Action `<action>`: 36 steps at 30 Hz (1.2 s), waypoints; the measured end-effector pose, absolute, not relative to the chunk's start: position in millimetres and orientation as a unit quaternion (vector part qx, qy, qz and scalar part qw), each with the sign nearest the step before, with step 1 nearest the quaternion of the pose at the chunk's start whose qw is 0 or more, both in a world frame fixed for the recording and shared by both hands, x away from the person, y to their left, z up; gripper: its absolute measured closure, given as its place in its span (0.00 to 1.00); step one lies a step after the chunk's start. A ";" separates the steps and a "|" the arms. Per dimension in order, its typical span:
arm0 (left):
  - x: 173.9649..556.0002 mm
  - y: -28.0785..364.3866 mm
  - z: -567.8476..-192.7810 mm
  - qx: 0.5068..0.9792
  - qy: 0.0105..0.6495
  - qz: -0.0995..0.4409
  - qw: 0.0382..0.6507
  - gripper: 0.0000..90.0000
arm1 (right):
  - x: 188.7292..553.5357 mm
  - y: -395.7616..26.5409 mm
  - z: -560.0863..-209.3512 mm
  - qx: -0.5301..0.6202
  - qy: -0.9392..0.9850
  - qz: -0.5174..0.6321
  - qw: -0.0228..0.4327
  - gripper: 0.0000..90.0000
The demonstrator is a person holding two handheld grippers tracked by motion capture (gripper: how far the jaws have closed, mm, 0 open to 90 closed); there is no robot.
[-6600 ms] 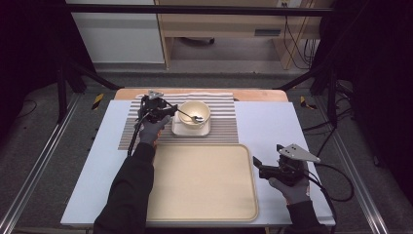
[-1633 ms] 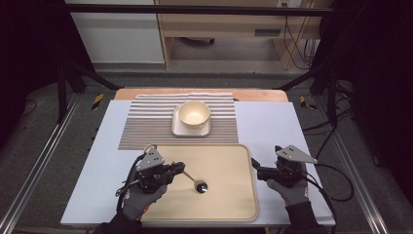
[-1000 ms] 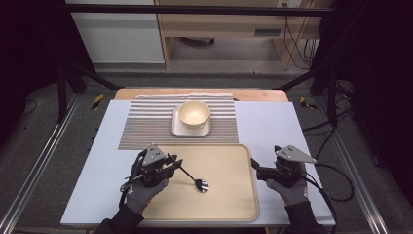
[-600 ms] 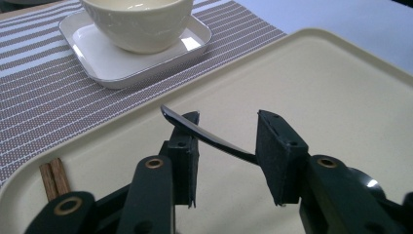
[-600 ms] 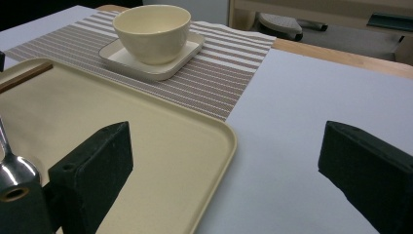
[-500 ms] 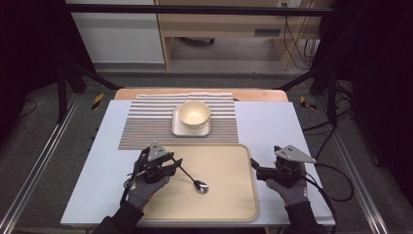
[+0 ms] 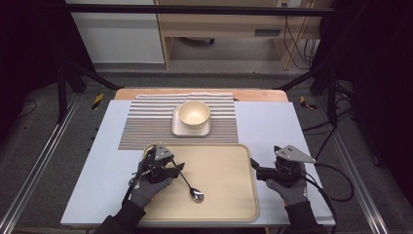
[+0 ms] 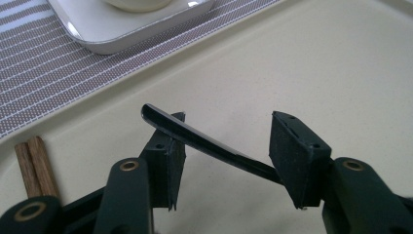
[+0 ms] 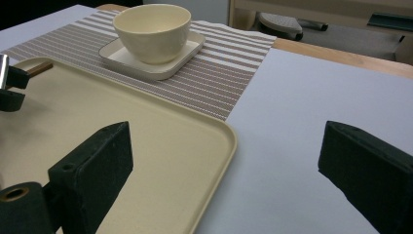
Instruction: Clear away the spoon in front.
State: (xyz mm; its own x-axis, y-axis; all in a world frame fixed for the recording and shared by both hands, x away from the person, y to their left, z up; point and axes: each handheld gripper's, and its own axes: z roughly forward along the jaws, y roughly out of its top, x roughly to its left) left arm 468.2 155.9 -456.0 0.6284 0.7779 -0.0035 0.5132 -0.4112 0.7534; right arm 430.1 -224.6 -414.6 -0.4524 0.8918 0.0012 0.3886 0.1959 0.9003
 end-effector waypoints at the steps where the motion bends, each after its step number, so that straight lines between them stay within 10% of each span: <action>1: 469.3 155.5 -457.6 0.823 0.393 0.177 0.369 0.51 | 430.1 -224.7 -414.6 0.443 0.722 0.453 0.278 0.07; 21: 471.0 157.7 -458.9 0.824 0.402 0.166 0.362 0.40 | 429.7 -225.5 -413.9 0.443 0.722 0.453 0.279 0.07; 36: 435.5 147.2 -443.1 0.840 0.338 0.140 0.400 0.91 | 429.1 -225.8 -413.5 0.444 0.721 0.453 0.279 0.07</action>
